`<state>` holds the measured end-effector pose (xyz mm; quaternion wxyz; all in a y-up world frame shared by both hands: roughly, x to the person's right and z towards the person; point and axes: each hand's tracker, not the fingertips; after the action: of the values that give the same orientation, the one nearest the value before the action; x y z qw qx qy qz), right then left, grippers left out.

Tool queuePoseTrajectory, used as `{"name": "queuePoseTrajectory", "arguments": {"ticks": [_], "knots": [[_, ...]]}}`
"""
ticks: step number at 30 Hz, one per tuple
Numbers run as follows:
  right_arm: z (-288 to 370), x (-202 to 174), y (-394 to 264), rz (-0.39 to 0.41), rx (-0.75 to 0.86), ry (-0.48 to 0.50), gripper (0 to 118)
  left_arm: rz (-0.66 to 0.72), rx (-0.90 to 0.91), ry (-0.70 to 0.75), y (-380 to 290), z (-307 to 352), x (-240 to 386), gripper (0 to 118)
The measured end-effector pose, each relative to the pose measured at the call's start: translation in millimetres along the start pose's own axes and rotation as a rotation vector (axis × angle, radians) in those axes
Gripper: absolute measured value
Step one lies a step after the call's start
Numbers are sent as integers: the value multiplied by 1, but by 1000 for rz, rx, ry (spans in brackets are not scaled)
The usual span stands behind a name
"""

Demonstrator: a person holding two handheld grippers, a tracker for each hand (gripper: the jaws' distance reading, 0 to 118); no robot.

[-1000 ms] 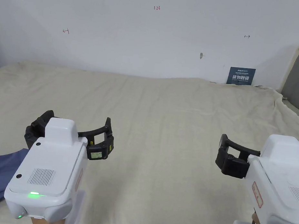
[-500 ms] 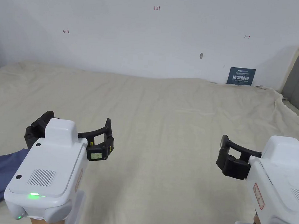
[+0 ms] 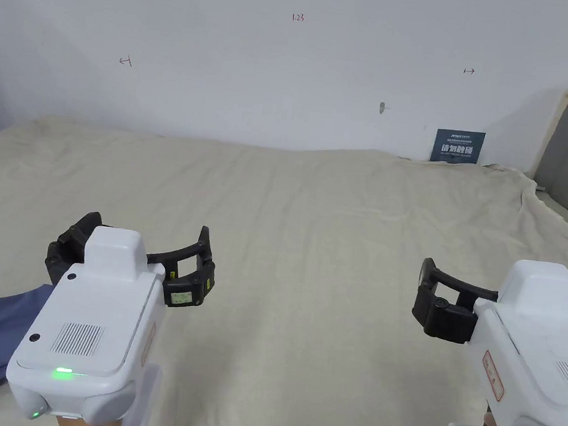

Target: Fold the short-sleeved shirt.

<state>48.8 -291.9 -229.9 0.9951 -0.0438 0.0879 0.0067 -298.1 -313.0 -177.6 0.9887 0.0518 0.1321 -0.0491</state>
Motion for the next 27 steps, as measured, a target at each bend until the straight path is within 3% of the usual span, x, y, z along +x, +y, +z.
{"name": "queuePoseTrajectory", "arguments": {"ticks": [27], "knots": [[-3,5,-2,-11,-30,-17,118,-9,-4,-9,0,1,1,118]]}}
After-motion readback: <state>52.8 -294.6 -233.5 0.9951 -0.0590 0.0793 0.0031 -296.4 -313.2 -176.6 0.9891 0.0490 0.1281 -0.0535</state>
